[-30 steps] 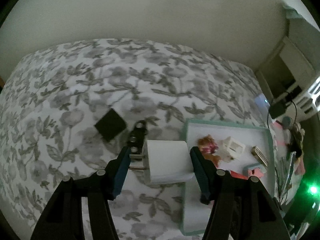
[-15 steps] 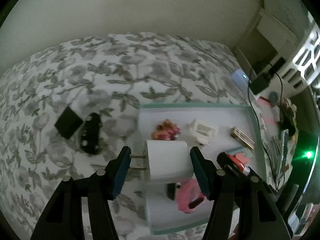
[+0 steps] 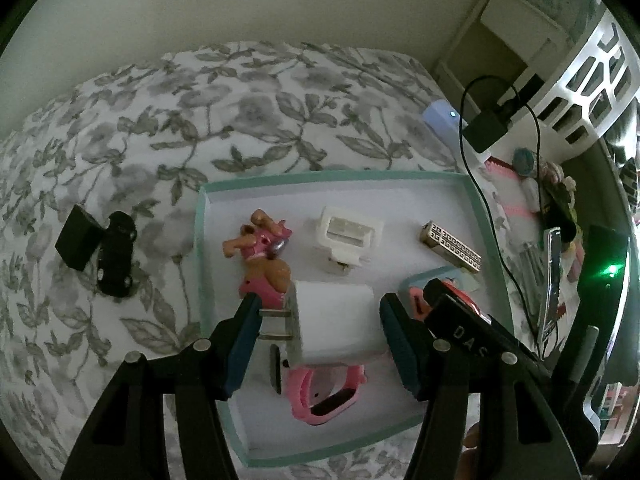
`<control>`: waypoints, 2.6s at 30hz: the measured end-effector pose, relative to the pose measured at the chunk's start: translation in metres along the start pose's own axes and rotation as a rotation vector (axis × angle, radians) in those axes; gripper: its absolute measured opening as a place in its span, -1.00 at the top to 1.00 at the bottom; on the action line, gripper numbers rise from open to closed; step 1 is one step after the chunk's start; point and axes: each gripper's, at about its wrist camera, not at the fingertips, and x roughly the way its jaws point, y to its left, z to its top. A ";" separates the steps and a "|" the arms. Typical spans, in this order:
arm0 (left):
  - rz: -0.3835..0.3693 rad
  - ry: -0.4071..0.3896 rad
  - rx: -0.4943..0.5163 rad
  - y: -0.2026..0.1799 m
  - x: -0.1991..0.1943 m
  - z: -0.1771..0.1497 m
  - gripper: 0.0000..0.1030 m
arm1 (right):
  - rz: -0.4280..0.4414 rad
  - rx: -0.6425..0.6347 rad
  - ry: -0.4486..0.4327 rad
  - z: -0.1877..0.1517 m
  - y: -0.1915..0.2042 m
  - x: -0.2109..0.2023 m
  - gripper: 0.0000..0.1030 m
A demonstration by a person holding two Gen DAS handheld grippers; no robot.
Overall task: Organize rigid objects
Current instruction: 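Carry the white charger and glue stick over the white tray, then open the left tool to drop the charger while the right tool releases the glue stick in the tray, then move the left tool to the black charger while the right tool moves to the black toy car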
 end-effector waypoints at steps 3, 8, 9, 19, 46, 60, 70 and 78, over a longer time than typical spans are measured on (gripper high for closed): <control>-0.001 -0.007 0.001 -0.001 -0.001 0.000 -0.22 | 0.006 0.009 0.012 0.000 -0.002 0.004 -0.56; -0.004 -0.001 -0.013 0.004 0.001 0.001 -0.22 | 0.004 -0.001 0.017 -0.002 0.000 0.006 -0.56; -0.004 -0.001 -0.017 0.005 0.001 0.001 -0.22 | 0.002 -0.003 0.017 -0.002 0.000 0.006 -0.56; 0.026 -0.011 -0.056 0.019 -0.001 0.002 -0.22 | -0.004 -0.015 0.016 -0.001 0.004 0.007 -0.58; 0.122 -0.018 -0.287 0.090 -0.003 0.002 -0.78 | 0.008 -0.055 -0.036 0.000 0.012 0.000 -1.00; 0.115 -0.035 -0.380 0.122 -0.010 -0.001 -0.78 | 0.095 -0.149 -0.096 -0.005 0.042 -0.015 -1.00; 0.118 -0.092 -0.499 0.169 -0.021 -0.008 -0.81 | 0.156 -0.277 -0.126 -0.020 0.079 -0.023 -1.00; 0.118 -0.175 -0.612 0.214 -0.043 -0.018 -0.93 | 0.220 -0.398 -0.135 -0.039 0.115 -0.030 -1.00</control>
